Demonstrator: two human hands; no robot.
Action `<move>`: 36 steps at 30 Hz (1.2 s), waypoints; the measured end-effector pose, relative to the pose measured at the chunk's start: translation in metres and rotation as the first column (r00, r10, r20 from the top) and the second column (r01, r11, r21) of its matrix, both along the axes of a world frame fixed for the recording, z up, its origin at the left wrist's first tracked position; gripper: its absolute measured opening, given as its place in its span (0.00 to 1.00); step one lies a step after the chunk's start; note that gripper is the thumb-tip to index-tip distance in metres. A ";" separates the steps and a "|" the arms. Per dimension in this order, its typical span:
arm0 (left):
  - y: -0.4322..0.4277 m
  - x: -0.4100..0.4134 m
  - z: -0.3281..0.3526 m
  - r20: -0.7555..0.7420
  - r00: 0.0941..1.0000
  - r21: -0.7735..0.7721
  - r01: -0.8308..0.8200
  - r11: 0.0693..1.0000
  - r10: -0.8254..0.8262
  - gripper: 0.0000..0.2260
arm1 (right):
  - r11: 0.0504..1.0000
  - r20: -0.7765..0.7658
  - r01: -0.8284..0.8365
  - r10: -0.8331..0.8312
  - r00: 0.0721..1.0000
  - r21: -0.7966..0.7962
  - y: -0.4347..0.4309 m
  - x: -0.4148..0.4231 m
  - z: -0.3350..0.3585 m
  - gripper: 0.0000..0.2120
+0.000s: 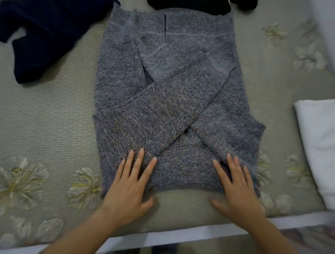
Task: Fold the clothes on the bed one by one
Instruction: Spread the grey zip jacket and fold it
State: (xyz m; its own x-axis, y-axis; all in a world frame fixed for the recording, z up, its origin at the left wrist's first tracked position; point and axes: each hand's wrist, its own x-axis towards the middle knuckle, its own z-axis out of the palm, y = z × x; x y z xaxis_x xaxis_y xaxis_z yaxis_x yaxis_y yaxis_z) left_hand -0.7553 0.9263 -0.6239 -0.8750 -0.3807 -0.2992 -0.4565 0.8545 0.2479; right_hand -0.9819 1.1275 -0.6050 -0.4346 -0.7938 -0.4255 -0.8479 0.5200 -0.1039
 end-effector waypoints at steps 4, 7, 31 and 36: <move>0.004 -0.010 -0.003 0.131 0.991 -0.088 -0.019 0.996 0.031 0.44 | 0.996 -0.067 -0.040 0.046 0.997 0.078 -0.021 -0.009 -0.011 0.55; 0.007 -0.016 -0.005 0.256 0.967 -0.127 0.020 0.992 0.014 0.39 | 0.992 -0.070 -0.035 0.044 0.997 0.124 -0.037 -0.008 -0.011 0.46; 0.067 0.005 0.182 0.614 0.760 0.494 -0.157 0.855 -0.215 0.19 | 0.911 0.351 -0.108 -0.043 0.936 0.398 0.052 -0.001 0.151 0.05; 0.044 -0.002 0.195 0.655 0.725 0.499 -0.201 0.843 -0.215 0.13 | 0.873 0.366 -0.155 -0.029 0.930 0.462 0.028 -0.015 0.168 0.05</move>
